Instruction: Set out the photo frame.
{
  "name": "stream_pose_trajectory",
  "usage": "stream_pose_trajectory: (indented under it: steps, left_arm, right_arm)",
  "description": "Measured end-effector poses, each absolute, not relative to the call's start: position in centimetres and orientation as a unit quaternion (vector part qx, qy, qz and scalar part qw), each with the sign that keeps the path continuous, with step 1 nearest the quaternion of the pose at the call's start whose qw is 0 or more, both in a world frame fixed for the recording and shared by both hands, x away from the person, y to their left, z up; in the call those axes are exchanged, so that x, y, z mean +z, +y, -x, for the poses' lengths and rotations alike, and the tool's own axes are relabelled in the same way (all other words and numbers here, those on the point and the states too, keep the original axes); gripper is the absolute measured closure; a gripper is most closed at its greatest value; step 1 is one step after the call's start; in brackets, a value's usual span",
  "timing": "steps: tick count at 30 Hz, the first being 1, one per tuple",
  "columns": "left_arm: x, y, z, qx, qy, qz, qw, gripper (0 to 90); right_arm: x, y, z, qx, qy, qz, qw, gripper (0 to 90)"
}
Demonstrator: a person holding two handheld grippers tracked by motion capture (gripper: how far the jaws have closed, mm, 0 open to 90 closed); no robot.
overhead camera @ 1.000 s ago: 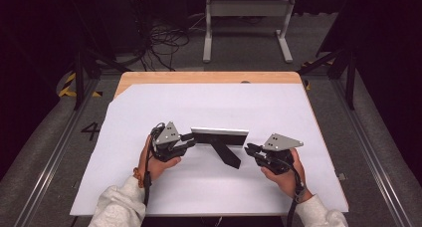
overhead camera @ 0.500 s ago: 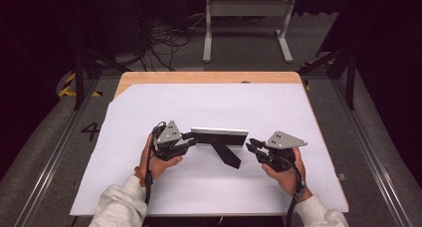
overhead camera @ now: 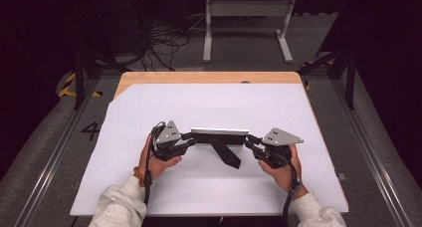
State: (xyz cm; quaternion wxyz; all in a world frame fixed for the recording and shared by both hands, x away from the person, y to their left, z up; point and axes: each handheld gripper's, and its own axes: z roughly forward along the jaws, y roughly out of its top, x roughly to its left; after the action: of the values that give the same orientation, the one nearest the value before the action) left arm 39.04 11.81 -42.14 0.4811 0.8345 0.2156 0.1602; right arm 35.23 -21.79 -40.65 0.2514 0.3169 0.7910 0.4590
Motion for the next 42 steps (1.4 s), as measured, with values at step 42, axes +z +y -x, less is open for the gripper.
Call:
stream_pose_trajectory:
  steps: [42]
  left_arm:
    - [-40.6,12.1,-37.2,0.163,0.193,-0.837,0.485,72.0]
  right_arm:
    - [-40.4,-22.0,-36.1,0.458,0.785,-0.329,0.256,82.8]
